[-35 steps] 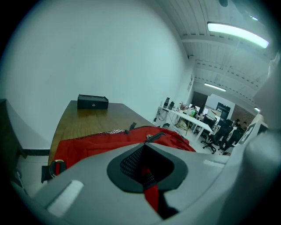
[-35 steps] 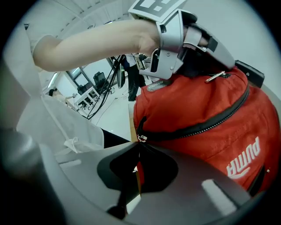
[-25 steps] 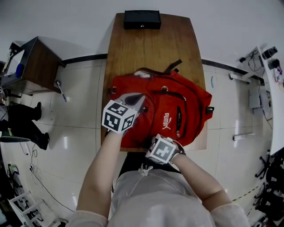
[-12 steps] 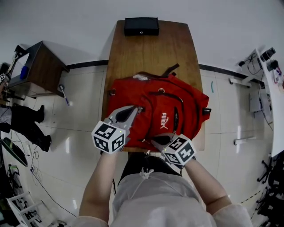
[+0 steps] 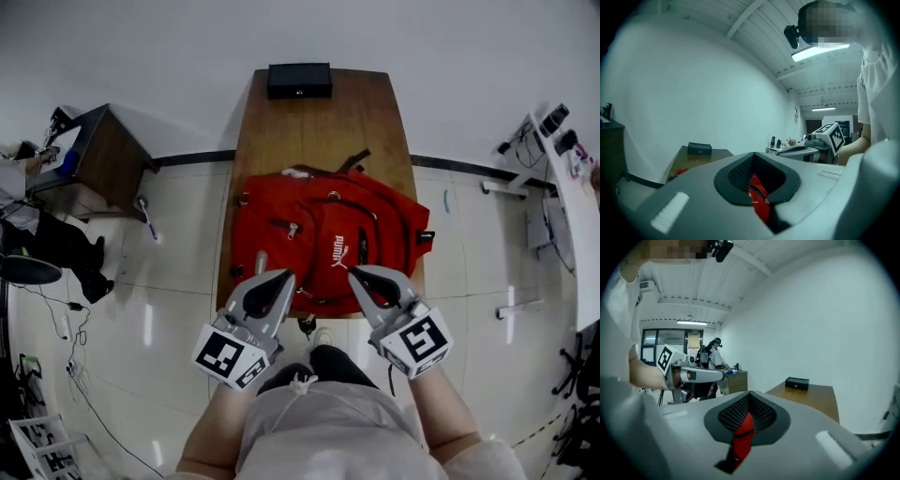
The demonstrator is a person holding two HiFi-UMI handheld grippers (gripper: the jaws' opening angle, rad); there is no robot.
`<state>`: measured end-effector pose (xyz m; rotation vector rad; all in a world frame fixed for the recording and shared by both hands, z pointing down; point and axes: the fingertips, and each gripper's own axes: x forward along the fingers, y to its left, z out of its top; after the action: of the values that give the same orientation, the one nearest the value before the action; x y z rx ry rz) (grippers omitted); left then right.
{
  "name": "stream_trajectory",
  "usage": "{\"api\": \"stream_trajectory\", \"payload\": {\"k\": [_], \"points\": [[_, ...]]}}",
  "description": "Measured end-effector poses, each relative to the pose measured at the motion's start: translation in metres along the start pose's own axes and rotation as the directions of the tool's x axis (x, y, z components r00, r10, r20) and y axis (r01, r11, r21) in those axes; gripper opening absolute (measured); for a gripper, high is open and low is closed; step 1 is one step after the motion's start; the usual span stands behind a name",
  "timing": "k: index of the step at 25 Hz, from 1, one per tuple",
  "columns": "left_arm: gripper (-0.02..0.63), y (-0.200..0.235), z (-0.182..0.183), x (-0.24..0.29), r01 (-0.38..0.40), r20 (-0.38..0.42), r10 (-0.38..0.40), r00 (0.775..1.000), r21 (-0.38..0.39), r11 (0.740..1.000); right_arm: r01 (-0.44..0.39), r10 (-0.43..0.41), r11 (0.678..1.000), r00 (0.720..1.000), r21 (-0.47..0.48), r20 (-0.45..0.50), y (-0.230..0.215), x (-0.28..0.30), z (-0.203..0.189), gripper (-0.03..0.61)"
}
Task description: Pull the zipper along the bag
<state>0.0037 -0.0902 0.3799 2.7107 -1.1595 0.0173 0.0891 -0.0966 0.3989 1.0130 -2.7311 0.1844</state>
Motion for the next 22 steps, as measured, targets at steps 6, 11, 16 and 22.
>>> {"api": "stream_trajectory", "payload": {"k": [6,11,16,22], "points": [[0.006,-0.041,-0.004,-0.045,0.053,0.02,-0.053,0.998,0.009,0.999,0.09,-0.079,0.993,0.988,-0.081,0.133,0.051,-0.046,0.027,0.005],[0.006,-0.073,-0.005,-0.105,0.074,0.04,-0.076,0.996,0.051,0.996,0.134,-0.115,0.985,0.978,-0.107,0.173,0.119,-0.076,0.034,0.005],[0.006,-0.112,-0.005,-0.163,0.1,0.06,-0.105,0.993,0.08,0.992,0.147,-0.13,0.983,0.98,-0.106,0.151,0.186,-0.101,0.017,0.005],[0.006,-0.146,-0.005,-0.209,0.157,0.064,-0.168,0.984,0.142,0.977,0.154,-0.137,0.982,0.979,-0.109,0.148,0.231,-0.127,0.014,0.005]]}}
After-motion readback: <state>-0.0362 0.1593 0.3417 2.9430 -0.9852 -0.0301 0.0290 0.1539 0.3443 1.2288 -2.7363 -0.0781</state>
